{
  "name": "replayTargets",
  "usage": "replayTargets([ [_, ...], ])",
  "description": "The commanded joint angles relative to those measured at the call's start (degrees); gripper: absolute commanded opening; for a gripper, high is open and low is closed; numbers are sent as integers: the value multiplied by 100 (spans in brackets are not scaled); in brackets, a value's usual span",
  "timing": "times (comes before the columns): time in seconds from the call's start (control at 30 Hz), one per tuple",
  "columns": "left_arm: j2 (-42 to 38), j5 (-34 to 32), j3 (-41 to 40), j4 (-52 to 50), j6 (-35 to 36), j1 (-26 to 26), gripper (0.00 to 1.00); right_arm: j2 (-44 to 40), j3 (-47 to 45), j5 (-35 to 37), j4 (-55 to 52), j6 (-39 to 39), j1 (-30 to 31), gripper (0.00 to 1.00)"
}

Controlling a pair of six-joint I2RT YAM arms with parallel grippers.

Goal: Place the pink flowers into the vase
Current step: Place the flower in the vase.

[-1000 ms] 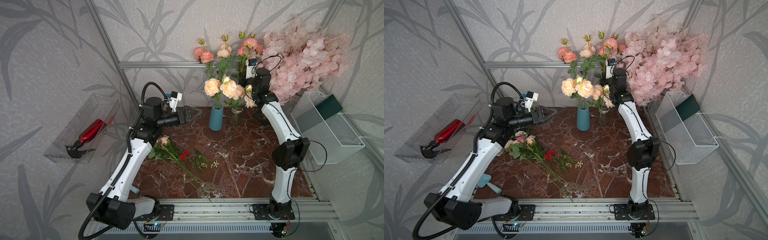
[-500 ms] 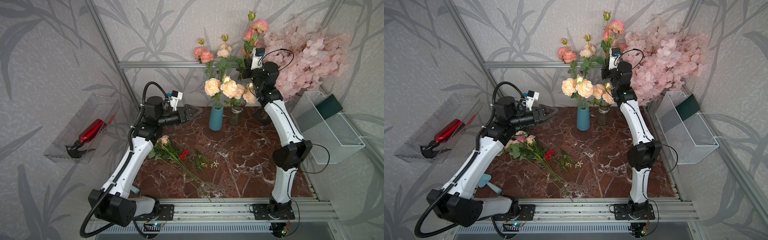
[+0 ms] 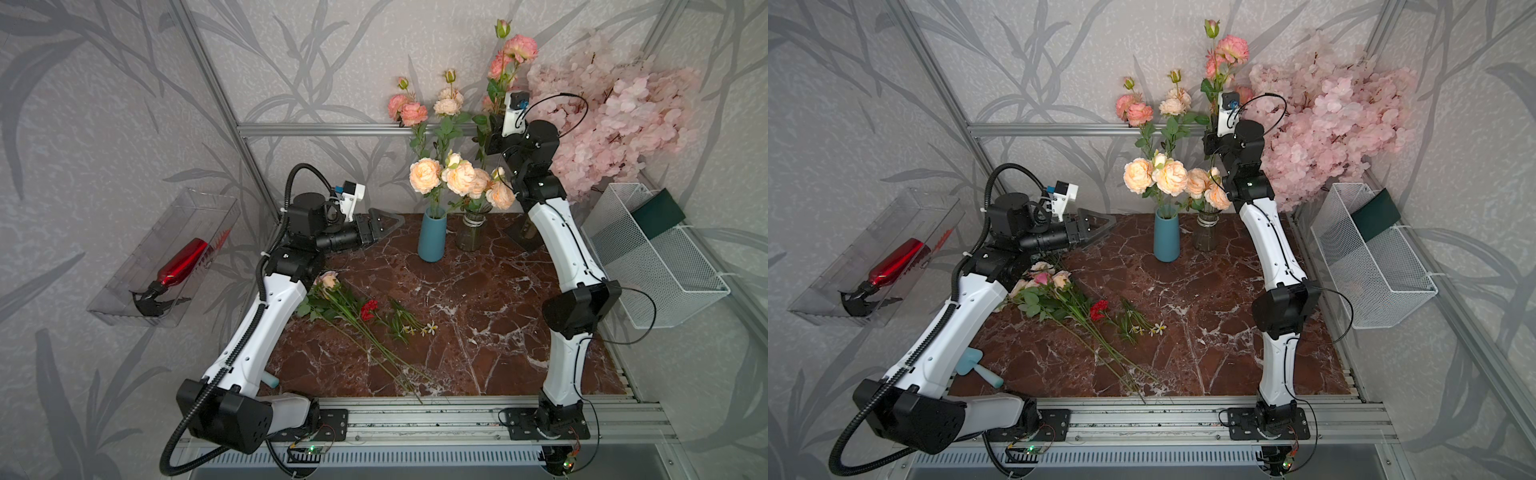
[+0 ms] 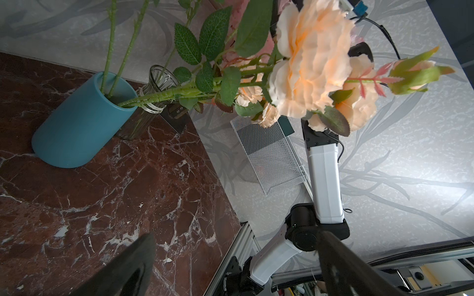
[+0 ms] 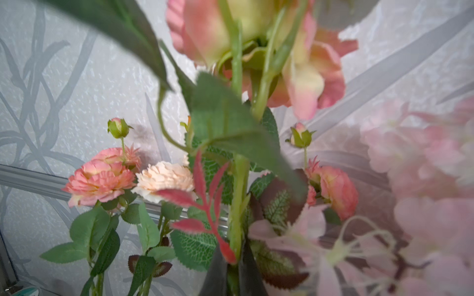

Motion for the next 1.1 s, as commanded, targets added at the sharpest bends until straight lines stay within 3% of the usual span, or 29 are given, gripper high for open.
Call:
replayTargets([
  [0.0,-106,109,-54,130,14,49,99,103,-453,74,274,104,-29,0],
  [0.3,-147,78,-89,96,32,110,99,-71,-1446,78,367,326,-82,0],
  [0.4,-138,32,-82,83,14,132,99,-243,-1626,69,271,455,-74,24],
  [0.53,-180,-256,-29,-155,46,176,99,-668,-1813,56,290,452,-40,38],
  [0.67,-40,-1404,472,-1626,462,259,99,-1255,-1764,136,74,377,59,47],
  [0.97,199,-5016,1522,-4856,770,310,99,-2661,-1625,734,-871,-411,955,48],
  [1.07,200,-5372,1406,-5276,582,427,99,-3090,-1814,679,-977,-830,1396,48],
])
